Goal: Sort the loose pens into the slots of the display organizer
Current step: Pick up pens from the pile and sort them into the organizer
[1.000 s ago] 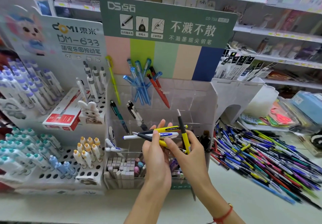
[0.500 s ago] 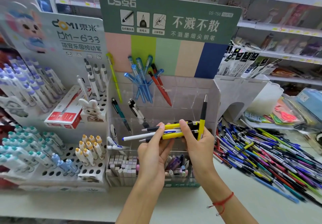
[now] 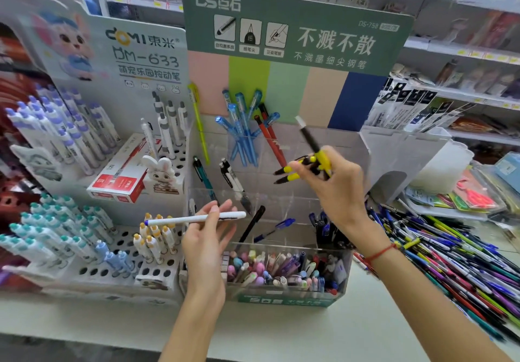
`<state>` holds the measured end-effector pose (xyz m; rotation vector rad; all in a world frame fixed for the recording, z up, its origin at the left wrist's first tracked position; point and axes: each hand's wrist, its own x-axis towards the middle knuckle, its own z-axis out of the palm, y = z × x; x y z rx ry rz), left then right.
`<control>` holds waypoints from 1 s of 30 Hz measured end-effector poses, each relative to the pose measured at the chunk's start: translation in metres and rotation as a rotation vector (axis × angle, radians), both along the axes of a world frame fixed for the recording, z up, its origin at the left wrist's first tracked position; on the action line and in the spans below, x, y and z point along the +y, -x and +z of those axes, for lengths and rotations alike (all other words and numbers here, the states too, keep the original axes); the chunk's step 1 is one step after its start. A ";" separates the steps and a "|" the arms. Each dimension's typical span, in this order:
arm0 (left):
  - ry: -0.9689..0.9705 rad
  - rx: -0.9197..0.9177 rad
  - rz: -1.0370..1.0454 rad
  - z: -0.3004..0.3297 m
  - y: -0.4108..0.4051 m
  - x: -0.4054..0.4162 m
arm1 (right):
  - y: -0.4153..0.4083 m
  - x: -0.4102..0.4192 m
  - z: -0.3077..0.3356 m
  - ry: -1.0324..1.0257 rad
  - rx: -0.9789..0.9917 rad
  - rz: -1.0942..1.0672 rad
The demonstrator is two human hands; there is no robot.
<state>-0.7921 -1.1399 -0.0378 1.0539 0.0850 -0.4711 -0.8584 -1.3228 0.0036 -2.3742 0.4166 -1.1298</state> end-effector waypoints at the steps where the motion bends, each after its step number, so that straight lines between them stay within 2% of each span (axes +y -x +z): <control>1: -0.013 -0.008 -0.014 0.000 0.001 0.001 | -0.006 -0.003 -0.005 0.079 0.091 0.025; 4: -0.036 -0.035 -0.075 0.001 0.003 0.004 | -0.014 -0.009 -0.016 0.171 0.299 0.061; 9: -0.074 -0.029 -0.153 0.003 0.003 0.003 | -0.025 -0.006 -0.020 -0.055 0.414 0.004; 16: -0.099 -0.029 -0.237 0.003 0.005 -0.003 | -0.007 0.002 -0.005 -0.314 0.323 0.070; 19: -0.102 -0.073 -0.294 0.007 0.008 -0.006 | 0.007 0.011 0.009 -0.539 0.469 0.188; 22: -0.100 -0.166 -0.353 0.015 0.011 -0.010 | 0.022 0.016 0.007 -0.302 0.737 0.217; 24: -0.100 -0.186 -0.370 0.018 0.010 -0.012 | 0.029 0.016 0.002 -0.227 0.820 0.214; 28: -0.128 -0.179 -0.402 0.018 0.007 -0.014 | 0.038 0.017 0.000 -0.261 0.890 0.318; 30: -0.138 -0.157 -0.380 0.015 0.006 -0.015 | 0.042 0.016 0.006 -0.360 0.847 0.352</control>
